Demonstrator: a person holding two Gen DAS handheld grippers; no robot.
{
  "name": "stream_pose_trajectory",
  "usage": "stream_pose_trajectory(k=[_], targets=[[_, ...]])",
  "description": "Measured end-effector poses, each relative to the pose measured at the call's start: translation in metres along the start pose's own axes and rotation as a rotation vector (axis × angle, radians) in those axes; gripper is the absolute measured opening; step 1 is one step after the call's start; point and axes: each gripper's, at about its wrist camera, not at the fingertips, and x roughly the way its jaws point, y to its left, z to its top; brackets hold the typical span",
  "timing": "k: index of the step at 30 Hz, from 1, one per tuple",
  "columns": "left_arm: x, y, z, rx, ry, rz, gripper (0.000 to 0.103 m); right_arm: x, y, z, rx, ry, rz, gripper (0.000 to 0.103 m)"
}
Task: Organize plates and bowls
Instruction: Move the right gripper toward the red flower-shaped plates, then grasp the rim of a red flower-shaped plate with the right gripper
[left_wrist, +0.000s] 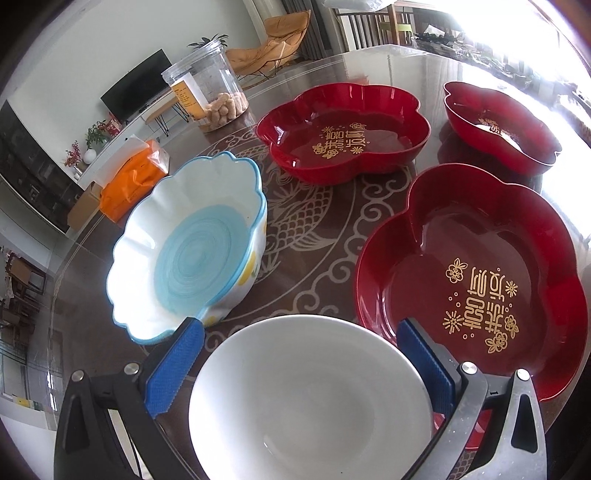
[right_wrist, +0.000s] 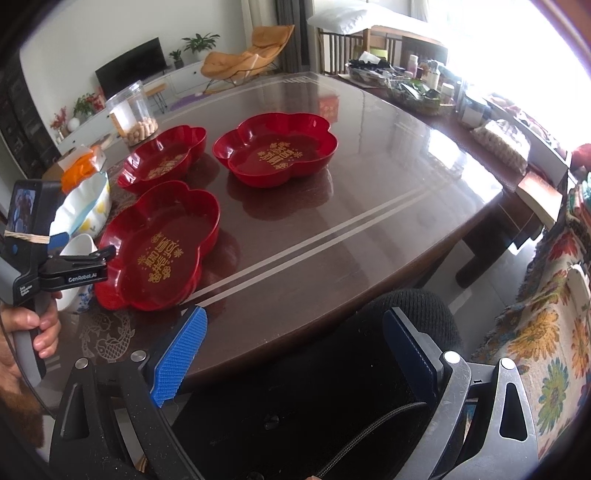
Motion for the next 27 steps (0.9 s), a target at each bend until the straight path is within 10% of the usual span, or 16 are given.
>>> stream_pose_trajectory(k=[4,12,20,27], targets=[[-0.019,0.002,0.003,-0.004,-0.057,-0.029,0.103,0.033,-0.022,0.038,0.017,-0.027,-0.043,0.097],[-0.091,0.001,-0.006,-0.026,-0.185,-0.135,0.103,0.164,-0.041,0.126,-0.081,0.202,-0.114,0.097],[-0.114,-0.031,-0.062,-0.020,-0.109,-0.211,0.103,0.192,-0.026,0.195,-0.063,0.066,-0.134,0.097],[-0.099,-0.044,-0.078,-0.124,-0.037,-0.307,0.103,0.114,0.019,0.111,-0.056,0.186,0.394,0.097]])
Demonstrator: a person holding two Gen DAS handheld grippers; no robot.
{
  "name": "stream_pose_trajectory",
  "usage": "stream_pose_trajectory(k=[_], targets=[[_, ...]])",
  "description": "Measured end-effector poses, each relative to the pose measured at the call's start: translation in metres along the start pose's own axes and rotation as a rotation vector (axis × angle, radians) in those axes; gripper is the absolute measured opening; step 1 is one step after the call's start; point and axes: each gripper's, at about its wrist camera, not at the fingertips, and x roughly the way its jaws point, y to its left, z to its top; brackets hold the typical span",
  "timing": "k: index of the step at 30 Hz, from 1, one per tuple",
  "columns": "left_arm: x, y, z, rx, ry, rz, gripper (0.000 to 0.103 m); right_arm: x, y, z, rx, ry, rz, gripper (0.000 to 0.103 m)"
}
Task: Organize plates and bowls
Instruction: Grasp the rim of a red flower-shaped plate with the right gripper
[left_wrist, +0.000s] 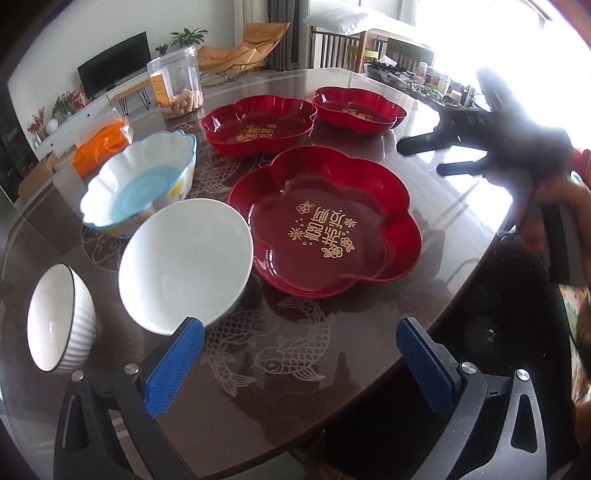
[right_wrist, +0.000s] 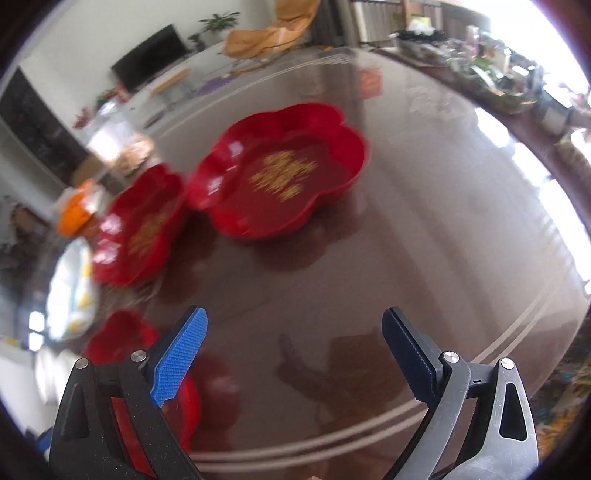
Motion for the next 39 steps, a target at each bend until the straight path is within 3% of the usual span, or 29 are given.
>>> stream_pose_trajectory(k=[2,4,6,9,12,18,22,25,31,32,33,34,35,37,38,39], targets=[[0.006,0.002,0.004,-0.038,0.013,-0.002,0.103,0.011,0.025,-0.029,-0.057,0.063,0.054,0.097],[0.003,0.003,0.006,-0.057,-0.003,0.003,0.103,0.027,0.041,-0.041,-0.112,0.097,0.011,0.095],[-0.004,0.006,0.006,-0.070,-0.029,0.011,0.103,0.039,0.042,-0.043,-0.107,0.092,-0.042,0.095],[-0.009,0.009,0.003,-0.076,-0.053,0.038,0.103,0.044,0.042,-0.043,-0.091,0.102,-0.037,0.094],[-0.006,0.008,0.003,-0.068,-0.043,0.041,0.103,0.040,0.045,-0.041,-0.127,0.107,-0.072,0.094],[0.003,0.013,-0.002,-0.144,-0.010,0.006,0.103,0.045,0.047,-0.034,-0.169,0.120,-0.139,0.093],[-0.010,0.018,-0.002,-0.126,-0.046,0.049,0.103,0.042,0.056,-0.037,-0.224,0.103,-0.195,0.093],[-0.020,0.023,0.018,-0.076,-0.083,0.083,0.103,0.026,0.066,-0.041,-0.280,0.065,-0.221,0.094],[-0.002,0.036,0.092,0.043,-0.042,0.120,0.103,-0.012,0.066,-0.053,-0.313,-0.049,-0.262,0.092],[0.001,0.041,0.102,0.038,-0.037,0.117,0.103,-0.016,0.064,-0.056,-0.298,-0.056,-0.259,0.071],[0.003,0.047,0.110,0.027,-0.031,0.103,0.103,-0.020,0.059,-0.061,-0.274,-0.058,-0.255,0.012],[0.005,0.051,0.117,0.017,-0.027,0.093,0.103,-0.022,0.055,-0.064,-0.250,-0.057,-0.265,0.004],[0.006,0.053,0.123,0.017,-0.029,0.086,0.103,-0.023,0.054,-0.066,-0.245,-0.053,-0.277,0.017],[0.013,0.050,0.132,0.070,-0.014,0.066,0.103,-0.026,0.050,-0.071,-0.228,-0.033,-0.247,0.024],[0.022,0.048,0.136,0.115,0.012,0.058,0.103,-0.027,0.046,-0.073,-0.207,-0.025,-0.226,0.050],[0.032,0.046,0.140,0.151,0.042,0.062,0.103,-0.027,0.043,-0.074,-0.187,-0.016,-0.206,0.067]])
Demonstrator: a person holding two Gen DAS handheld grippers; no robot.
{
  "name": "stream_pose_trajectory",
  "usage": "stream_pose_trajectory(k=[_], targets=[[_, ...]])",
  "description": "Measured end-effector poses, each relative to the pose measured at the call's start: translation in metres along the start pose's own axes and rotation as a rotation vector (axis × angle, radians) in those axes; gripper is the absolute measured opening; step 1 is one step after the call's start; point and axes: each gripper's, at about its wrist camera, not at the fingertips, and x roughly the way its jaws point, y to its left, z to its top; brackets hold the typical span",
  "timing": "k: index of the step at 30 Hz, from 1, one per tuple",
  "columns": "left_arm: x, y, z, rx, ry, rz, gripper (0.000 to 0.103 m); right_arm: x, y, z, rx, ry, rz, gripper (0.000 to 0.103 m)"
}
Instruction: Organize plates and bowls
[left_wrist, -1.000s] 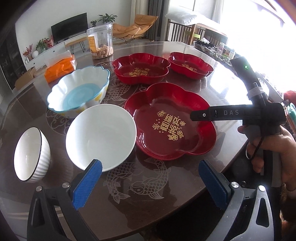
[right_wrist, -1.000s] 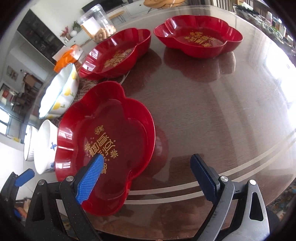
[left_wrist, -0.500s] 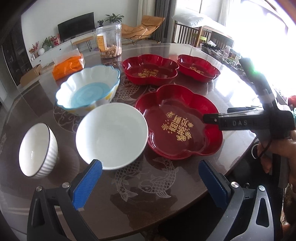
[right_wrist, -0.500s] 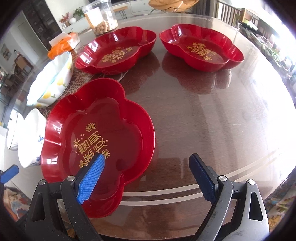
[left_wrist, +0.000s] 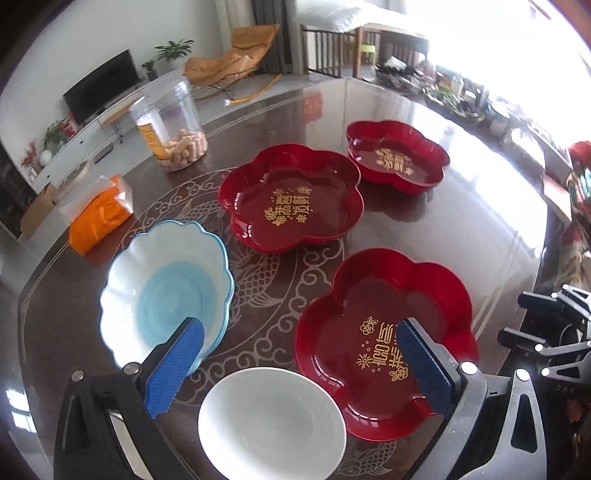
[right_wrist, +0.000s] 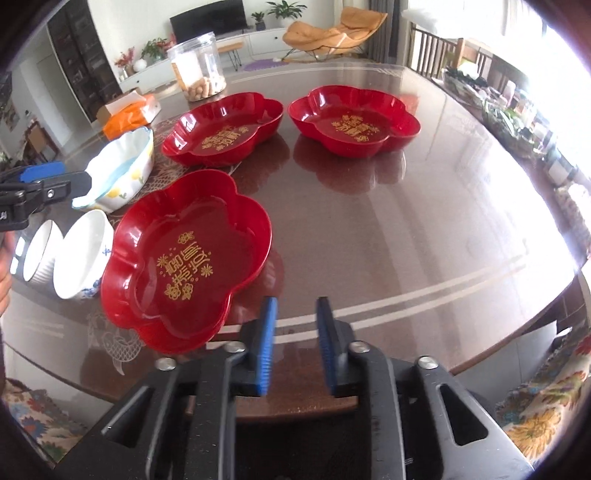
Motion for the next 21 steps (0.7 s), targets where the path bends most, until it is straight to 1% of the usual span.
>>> stream_pose_trajectory(k=[2,5,7,8,9,12,14,16,18,20,21], targets=[[0.020,0.000,0.005,0.030,0.039,0.025,0.103,0.002,-0.002,-0.001,0.025,0.007,0.017,0.066],[0.044,0.001,0.010,0.054,0.094,0.009,0.102,0.009,0.004,0.001,0.056,0.006,0.049,0.066],[0.055,-0.003,0.012,0.066,0.128,-0.016,0.096,0.020,0.012,0.002,0.059,0.037,0.078,0.066],[0.060,-0.004,0.012,0.072,0.140,-0.023,0.094,0.027,0.018,0.002,0.049,0.053,0.083,0.063],[0.064,-0.006,0.013,0.078,0.151,-0.027,0.089,0.033,0.024,0.002,0.040,0.067,0.082,0.063],[0.075,-0.012,0.011,0.095,0.187,-0.043,0.085,0.042,0.033,0.001,0.032,0.077,0.059,0.063],[0.081,-0.016,0.010,0.114,0.210,-0.045,0.081,0.041,0.033,0.001,0.041,0.072,0.059,0.063],[0.089,-0.019,0.008,0.133,0.241,-0.045,0.070,0.038,0.033,0.000,0.043,0.067,0.055,0.063],[0.097,-0.021,0.007,0.126,0.272,-0.058,0.062,0.037,0.032,0.000,0.053,0.073,0.068,0.063],[0.102,-0.021,0.006,0.113,0.292,-0.079,0.052,0.043,0.034,0.000,0.061,0.100,0.090,0.063],[0.102,-0.022,0.006,0.104,0.288,-0.095,0.047,0.048,0.037,-0.001,0.061,0.117,0.102,0.063]])
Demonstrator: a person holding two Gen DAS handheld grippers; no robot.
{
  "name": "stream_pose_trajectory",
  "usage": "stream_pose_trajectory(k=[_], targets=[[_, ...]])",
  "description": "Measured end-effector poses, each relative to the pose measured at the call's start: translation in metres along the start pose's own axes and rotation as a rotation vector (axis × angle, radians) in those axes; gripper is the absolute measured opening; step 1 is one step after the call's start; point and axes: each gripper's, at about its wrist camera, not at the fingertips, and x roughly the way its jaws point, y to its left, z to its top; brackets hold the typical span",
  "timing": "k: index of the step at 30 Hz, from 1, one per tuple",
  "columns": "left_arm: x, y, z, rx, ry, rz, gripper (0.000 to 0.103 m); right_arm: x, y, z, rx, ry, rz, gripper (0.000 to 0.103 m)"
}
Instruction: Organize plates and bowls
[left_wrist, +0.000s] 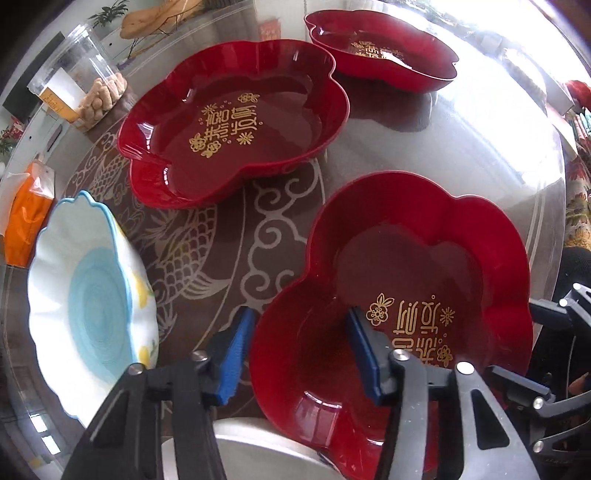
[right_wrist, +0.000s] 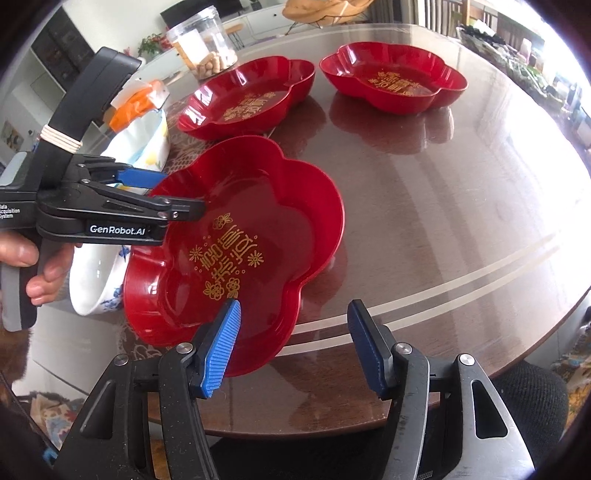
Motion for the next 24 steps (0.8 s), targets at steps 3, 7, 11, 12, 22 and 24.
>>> stream_pose_trajectory(k=[3,7,11,12,22,24], targets=[[-0.002,-0.001,-0.003,0.005,-0.008,0.027,0.032,0.012,0.000,-0.001,0.009,0.023,0.009,0.022],[-0.008,0.004,-0.009,-0.040,-0.011,-0.019,0.017,0.009,-0.014,0.003,0.054,0.013,0.015,0.015],[-0.029,-0.009,-0.009,-0.051,-0.054,-0.059,0.016,-0.016,-0.037,0.005,0.112,-0.030,0.042,0.012],[-0.034,-0.016,-0.007,-0.048,-0.070,-0.060,0.016,-0.025,-0.042,0.007,0.117,-0.044,0.042,0.012],[-0.050,-0.109,0.068,-0.066,-0.146,-0.168,0.016,-0.087,-0.135,0.031,0.186,-0.112,-0.081,0.012],[-0.040,-0.128,0.086,-0.071,-0.142,-0.176,0.016,-0.089,-0.160,0.037,0.208,-0.108,-0.111,0.012]])
